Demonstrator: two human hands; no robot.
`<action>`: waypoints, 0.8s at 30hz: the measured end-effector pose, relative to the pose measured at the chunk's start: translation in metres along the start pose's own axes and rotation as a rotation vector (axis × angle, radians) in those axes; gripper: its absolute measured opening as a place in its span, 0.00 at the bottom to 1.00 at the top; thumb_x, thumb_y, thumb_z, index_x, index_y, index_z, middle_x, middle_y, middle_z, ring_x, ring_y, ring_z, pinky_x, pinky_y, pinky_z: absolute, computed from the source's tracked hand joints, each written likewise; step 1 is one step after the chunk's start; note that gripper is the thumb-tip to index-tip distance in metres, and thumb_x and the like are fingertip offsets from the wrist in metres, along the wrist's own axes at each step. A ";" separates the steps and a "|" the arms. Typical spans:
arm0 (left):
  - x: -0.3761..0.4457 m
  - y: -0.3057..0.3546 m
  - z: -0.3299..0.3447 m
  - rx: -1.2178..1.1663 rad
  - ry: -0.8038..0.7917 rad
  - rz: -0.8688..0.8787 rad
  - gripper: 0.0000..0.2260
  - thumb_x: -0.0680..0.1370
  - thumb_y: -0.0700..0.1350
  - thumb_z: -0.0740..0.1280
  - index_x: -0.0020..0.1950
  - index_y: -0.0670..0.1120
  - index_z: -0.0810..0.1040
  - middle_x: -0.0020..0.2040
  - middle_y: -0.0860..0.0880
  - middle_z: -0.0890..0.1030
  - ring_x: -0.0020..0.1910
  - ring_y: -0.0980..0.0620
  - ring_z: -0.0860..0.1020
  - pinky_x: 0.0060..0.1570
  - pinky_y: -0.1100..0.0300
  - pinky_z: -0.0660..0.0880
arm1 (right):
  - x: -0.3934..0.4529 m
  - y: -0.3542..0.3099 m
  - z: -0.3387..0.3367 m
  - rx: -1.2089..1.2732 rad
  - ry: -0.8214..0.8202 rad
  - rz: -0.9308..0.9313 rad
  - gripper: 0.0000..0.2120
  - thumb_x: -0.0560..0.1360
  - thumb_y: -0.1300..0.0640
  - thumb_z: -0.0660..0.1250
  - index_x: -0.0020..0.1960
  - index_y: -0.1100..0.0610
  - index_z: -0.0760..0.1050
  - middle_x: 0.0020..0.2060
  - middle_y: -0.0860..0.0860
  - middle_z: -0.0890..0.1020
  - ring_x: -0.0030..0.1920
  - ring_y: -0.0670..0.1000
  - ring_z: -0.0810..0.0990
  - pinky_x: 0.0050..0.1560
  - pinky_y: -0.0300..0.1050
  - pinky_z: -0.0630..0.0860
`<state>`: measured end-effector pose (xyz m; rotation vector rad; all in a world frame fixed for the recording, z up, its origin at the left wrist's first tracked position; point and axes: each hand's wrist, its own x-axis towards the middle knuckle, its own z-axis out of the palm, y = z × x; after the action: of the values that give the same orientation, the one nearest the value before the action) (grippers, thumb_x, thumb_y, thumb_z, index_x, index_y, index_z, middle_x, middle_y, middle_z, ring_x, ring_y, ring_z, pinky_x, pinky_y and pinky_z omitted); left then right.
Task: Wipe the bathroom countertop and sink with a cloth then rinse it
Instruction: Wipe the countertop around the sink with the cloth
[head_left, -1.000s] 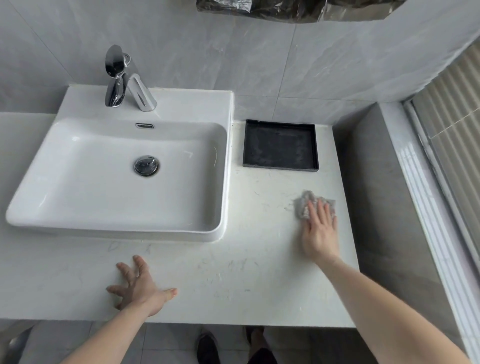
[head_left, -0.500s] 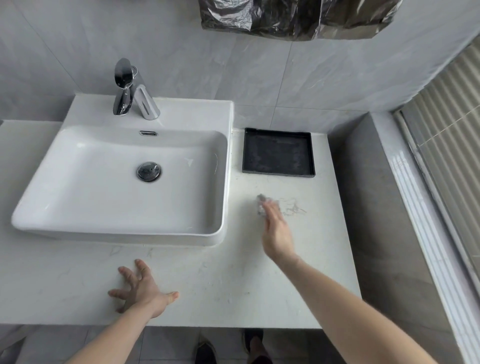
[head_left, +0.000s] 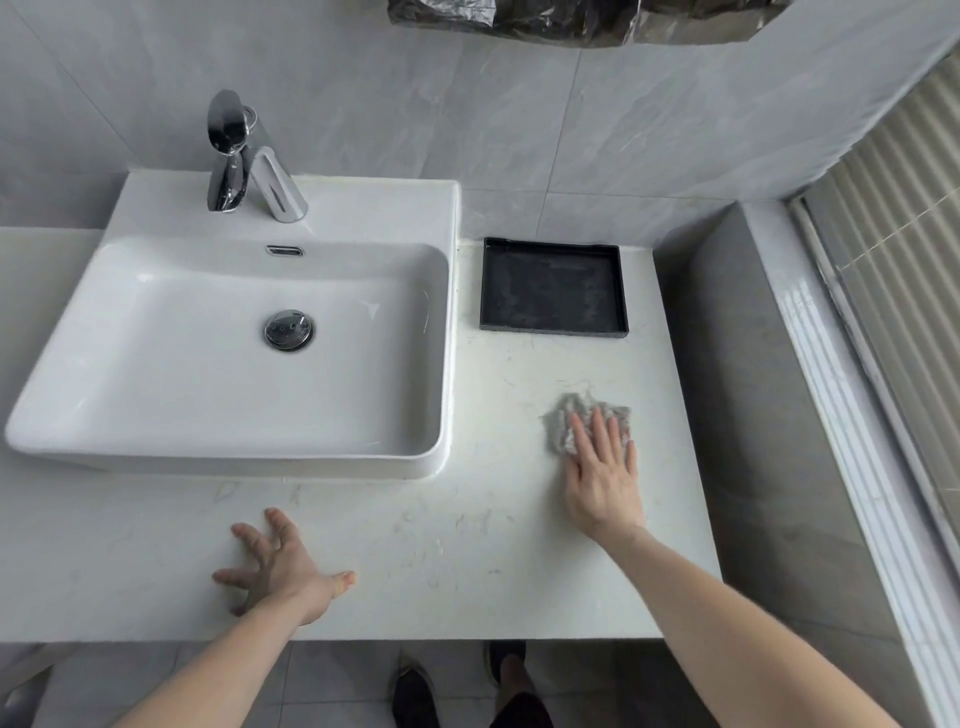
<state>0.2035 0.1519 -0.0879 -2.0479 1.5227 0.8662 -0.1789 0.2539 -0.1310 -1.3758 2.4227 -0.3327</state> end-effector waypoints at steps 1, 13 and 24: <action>0.000 0.000 0.000 -0.001 0.000 -0.002 0.63 0.66 0.63 0.79 0.80 0.53 0.31 0.78 0.45 0.27 0.75 0.23 0.39 0.72 0.30 0.56 | 0.000 0.020 -0.008 0.004 0.011 0.047 0.29 0.83 0.48 0.48 0.84 0.45 0.50 0.84 0.50 0.49 0.83 0.51 0.42 0.82 0.56 0.40; -0.005 0.002 -0.004 -0.025 -0.016 -0.001 0.64 0.66 0.62 0.79 0.80 0.52 0.31 0.78 0.45 0.26 0.75 0.23 0.39 0.71 0.29 0.58 | 0.011 -0.016 -0.018 0.293 0.028 0.079 0.23 0.86 0.58 0.54 0.81 0.52 0.62 0.81 0.55 0.61 0.83 0.55 0.51 0.83 0.55 0.48; 0.000 0.002 -0.002 0.008 -0.019 0.000 0.64 0.65 0.63 0.79 0.80 0.50 0.31 0.78 0.42 0.27 0.76 0.23 0.40 0.72 0.30 0.53 | 0.000 -0.094 0.028 -0.042 -0.200 -0.216 0.34 0.81 0.41 0.55 0.83 0.43 0.47 0.84 0.49 0.43 0.83 0.56 0.36 0.80 0.65 0.40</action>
<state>0.2020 0.1498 -0.0859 -2.0278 1.5141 0.8763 -0.0937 0.2056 -0.1231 -1.6116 2.1366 -0.1862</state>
